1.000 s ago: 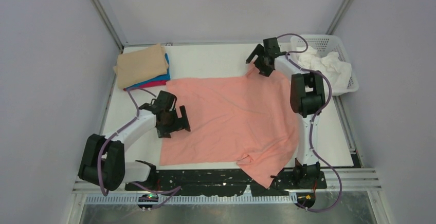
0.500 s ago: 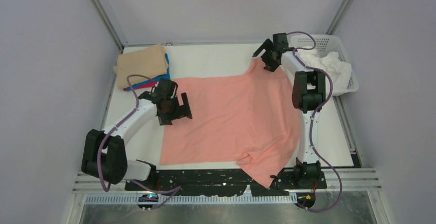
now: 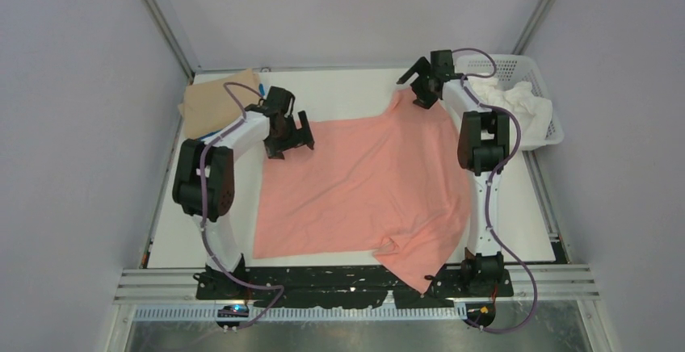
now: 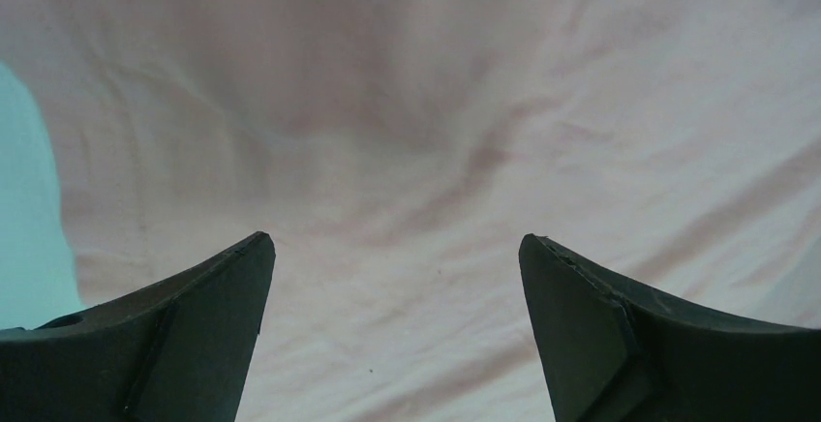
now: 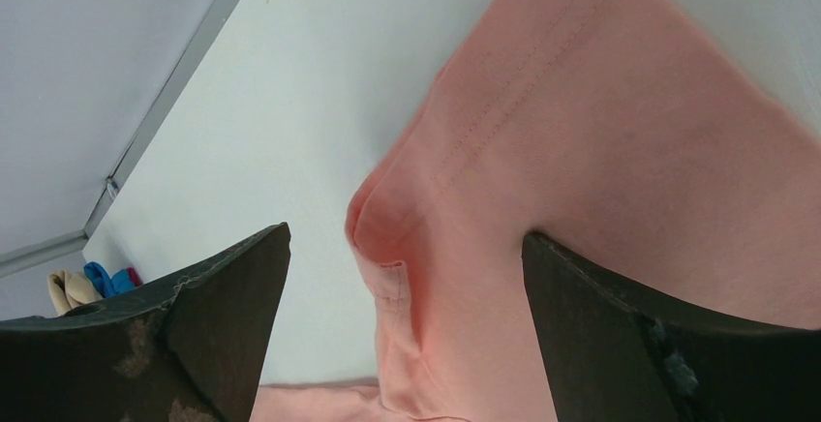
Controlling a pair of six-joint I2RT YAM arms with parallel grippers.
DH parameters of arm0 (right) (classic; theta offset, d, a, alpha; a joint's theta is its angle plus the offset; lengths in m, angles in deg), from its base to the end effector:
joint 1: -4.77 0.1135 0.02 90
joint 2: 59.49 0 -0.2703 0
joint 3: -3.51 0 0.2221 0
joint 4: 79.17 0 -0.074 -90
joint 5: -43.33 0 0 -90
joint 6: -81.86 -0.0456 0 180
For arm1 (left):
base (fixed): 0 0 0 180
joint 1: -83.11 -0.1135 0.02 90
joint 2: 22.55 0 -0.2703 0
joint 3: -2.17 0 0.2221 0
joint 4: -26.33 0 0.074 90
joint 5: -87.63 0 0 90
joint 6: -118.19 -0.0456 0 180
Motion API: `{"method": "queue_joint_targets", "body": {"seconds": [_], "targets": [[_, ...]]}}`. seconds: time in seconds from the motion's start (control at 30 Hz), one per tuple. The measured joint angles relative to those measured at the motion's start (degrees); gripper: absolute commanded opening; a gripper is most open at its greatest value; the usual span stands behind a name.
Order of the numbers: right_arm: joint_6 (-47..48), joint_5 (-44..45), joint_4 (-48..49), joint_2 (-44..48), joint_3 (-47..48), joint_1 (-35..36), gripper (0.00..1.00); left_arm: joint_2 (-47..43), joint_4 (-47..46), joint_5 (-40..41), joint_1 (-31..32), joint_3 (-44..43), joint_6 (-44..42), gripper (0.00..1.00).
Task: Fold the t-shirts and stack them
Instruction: Flatten out the tshirt
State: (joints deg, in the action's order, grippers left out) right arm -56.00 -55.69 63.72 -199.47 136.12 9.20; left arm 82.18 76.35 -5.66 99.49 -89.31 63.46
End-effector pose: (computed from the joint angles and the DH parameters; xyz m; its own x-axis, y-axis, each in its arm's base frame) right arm 0.5301 0.0482 0.1754 -0.6080 0.6874 -0.3973 0.3920 0.6950 0.6028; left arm 0.3434 -0.1037 0.2173 -0.8765 -0.3432 -0.3376 -0.2447 0.9215 -0.3016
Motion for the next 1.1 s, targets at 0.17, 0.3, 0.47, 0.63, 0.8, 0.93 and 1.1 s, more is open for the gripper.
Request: {"method": "queue_joint_targets", "body": {"seconds": [0.17,0.3,0.47,0.63,0.8,0.93,1.1], "targets": [[0.11,-1.16,1.81,0.22,-1.05,-0.37,0.95,8.17,2.14,0.76,-0.02,-6.38,0.02,1.0],[0.09,-2.27,1.88,0.09,-0.92,-0.85,0.95,13.53,4.33,1.11,-0.24,-14.03,0.0,1.0],[0.28,-2.34,-0.59,-2.86,4.68,-1.51,0.95,19.04,7.48,1.05,-1.11,-21.68,-0.17,1.0],[0.09,-2.56,-2.05,-6.67,11.21,-2.47,0.95,24.46,11.58,0.5,-2.32,-30.58,-0.68,1.0],[0.0,-2.38,-2.78,-9.33,15.74,-2.84,0.95,30.34,14.86,-0.81,-3.39,-41.0,-1.46,1.0],[-0.31,-2.29,-2.47,-11.26,18.71,-2.93,0.95,34.29,16.39,-2.4,-4.24,-47.78,-1.88,0.99],[0.39,-2.43,-1.36,-12.7,20.76,-3.21,0.95,35.93,16.59,-4.63,-5.62,-50.95,-1.92,0.99]]}}
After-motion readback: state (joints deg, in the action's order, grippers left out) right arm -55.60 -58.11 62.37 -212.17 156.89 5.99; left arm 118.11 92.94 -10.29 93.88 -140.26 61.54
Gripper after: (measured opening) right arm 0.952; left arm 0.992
